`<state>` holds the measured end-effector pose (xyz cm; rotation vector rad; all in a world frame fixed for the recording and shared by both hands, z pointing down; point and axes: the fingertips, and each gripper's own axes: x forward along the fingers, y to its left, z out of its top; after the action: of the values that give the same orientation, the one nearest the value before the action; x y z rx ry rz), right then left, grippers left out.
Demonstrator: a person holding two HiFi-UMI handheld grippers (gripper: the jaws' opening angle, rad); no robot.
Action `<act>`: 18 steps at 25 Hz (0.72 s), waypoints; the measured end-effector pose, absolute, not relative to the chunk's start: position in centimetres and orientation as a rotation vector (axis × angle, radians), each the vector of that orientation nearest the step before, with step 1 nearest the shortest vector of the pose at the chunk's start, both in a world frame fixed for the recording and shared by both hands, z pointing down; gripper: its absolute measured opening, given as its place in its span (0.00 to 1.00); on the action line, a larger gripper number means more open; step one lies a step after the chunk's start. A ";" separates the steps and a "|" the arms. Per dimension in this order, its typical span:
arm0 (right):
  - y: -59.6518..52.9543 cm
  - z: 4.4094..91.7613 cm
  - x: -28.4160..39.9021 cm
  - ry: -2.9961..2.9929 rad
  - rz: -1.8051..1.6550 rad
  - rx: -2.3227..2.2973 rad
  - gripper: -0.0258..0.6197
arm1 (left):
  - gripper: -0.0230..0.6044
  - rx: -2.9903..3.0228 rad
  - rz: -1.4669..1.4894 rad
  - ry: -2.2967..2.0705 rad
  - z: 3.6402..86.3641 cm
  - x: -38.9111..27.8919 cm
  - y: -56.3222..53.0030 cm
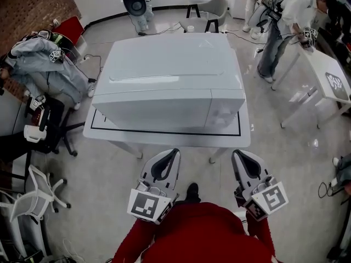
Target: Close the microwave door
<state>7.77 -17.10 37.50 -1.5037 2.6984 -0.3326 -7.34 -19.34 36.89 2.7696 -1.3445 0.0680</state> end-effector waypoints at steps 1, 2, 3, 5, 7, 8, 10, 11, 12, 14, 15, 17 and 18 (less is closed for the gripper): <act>-17.1 37.5 7.8 2.697 -0.330 -1.504 0.06 | 0.05 2.767 0.070 -1.346 37.0 -7.4 -19.3; -17.1 37.4 7.8 2.691 -0.325 -1.503 0.06 | 0.05 2.764 0.072 -1.346 37.1 -7.5 -19.3; -17.1 37.2 7.8 2.684 -0.318 -1.501 0.06 | 0.05 2.761 0.074 -1.344 37.2 -7.5 -19.2; -17.1 37.4 7.9 2.679 -0.326 -1.507 0.06 | 0.05 2.755 0.077 -1.340 37.4 -7.5 -19.1; -17.0 37.7 8.0 2.683 -0.342 -1.519 0.06 | 0.05 2.749 0.076 -1.335 37.5 -7.4 -19.0; -17.1 37.6 8.0 2.680 -0.335 -1.520 0.06 | 0.05 2.746 0.075 -1.333 37.6 -7.4 -19.0; -17.4 36.9 7.8 2.659 -0.296 -1.512 0.06 | 0.05 2.740 0.076 -1.335 37.8 -7.6 -19.1; -17.5 36.6 7.8 2.649 -0.281 -1.509 0.06 | 0.05 2.738 0.077 -1.337 37.8 -7.6 -19.2; -17.5 36.6 7.8 2.644 -0.277 -1.511 0.06 | 0.05 2.737 0.078 -1.339 37.8 -7.7 -19.3; -17.4 37.0 7.9 2.648 -0.296 -1.527 0.06 | 0.05 2.737 0.081 -1.343 37.9 -7.9 -19.4; -17.3 37.3 8.0 2.653 -0.311 -1.537 0.06 | 0.05 2.737 0.083 -1.344 37.9 -8.0 -19.4; -17.2 37.7 8.2 2.656 -0.328 -1.553 0.06 | 0.05 2.737 0.084 -1.342 37.9 -8.0 -19.5; -17.3 37.7 8.2 2.650 -0.325 -1.556 0.06 | 0.05 2.737 0.084 -1.339 38.0 -8.0 -19.5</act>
<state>8.21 -17.31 37.67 -1.5561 2.6497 -0.3250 -7.98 -19.51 37.98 2.7371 -1.3389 0.0838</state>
